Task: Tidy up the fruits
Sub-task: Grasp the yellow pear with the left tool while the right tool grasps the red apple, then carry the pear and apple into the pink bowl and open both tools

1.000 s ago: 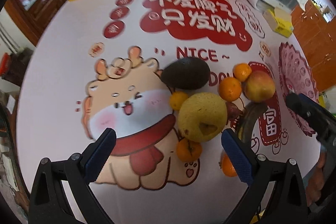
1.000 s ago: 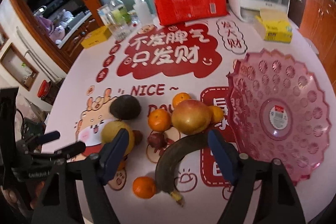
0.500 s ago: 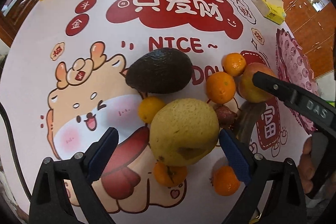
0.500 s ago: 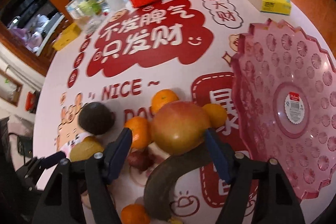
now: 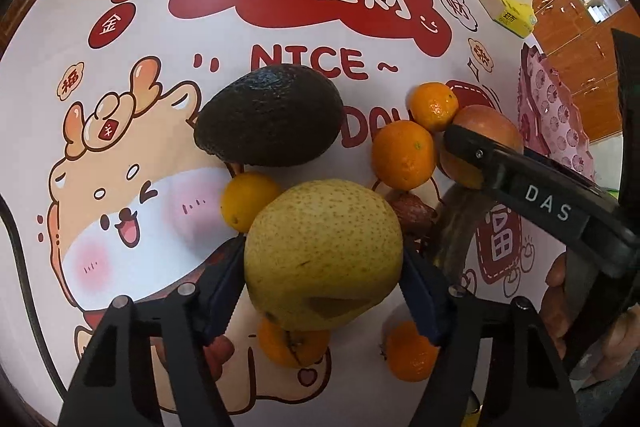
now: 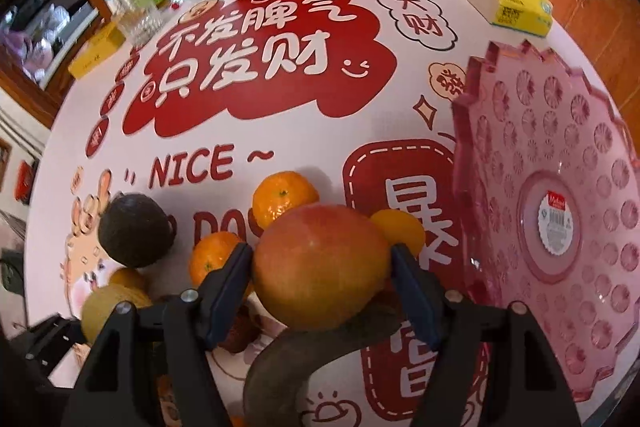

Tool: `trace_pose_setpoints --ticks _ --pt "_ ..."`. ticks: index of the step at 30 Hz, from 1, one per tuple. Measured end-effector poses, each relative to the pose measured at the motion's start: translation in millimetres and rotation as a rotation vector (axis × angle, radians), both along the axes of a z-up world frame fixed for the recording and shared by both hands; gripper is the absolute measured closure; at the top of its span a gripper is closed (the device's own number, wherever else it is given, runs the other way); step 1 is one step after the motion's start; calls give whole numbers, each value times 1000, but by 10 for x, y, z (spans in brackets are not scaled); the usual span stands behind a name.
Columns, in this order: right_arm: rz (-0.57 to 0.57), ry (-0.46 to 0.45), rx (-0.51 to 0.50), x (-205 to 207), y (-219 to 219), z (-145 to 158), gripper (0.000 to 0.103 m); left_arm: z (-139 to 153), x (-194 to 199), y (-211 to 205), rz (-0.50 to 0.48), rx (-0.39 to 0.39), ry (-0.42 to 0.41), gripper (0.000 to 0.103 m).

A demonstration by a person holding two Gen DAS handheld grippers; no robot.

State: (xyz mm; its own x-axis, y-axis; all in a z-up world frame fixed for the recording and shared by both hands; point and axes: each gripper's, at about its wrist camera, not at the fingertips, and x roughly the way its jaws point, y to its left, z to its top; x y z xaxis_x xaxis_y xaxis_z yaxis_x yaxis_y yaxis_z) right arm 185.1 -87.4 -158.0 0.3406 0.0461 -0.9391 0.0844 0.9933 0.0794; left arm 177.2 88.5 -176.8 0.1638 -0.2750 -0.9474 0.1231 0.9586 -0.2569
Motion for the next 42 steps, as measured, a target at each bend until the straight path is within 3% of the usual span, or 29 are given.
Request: trace_pose_setpoints --ticks 5,8,17,23,27,34,42 --pt "26 -25 -21 -35 28 39 34 44 -43 -4 7 22 -23 34" --pt "30 -39 31 -98 1 119 34 139 -109 32 16 33 -52 34" --pt "86 -156 159 -525 -129 723 34 820 -357 -45 16 55 -200 34" --pt "69 -278 176 -893 -551 1222 34 1328 -461 -506 -33 17 -307 34" --pt "29 -336 150 -1081 -924 1435 34 1572 -471 -1045 -104 -9 -379 34" --pt "-83 -350 86 -1165 -1666 1394 34 1536 -278 -1925 -200 -8 -411 34" --pt "-136 -223 43 -942 -2210 734 33 882 146 -2692 -284 78 -337 34"
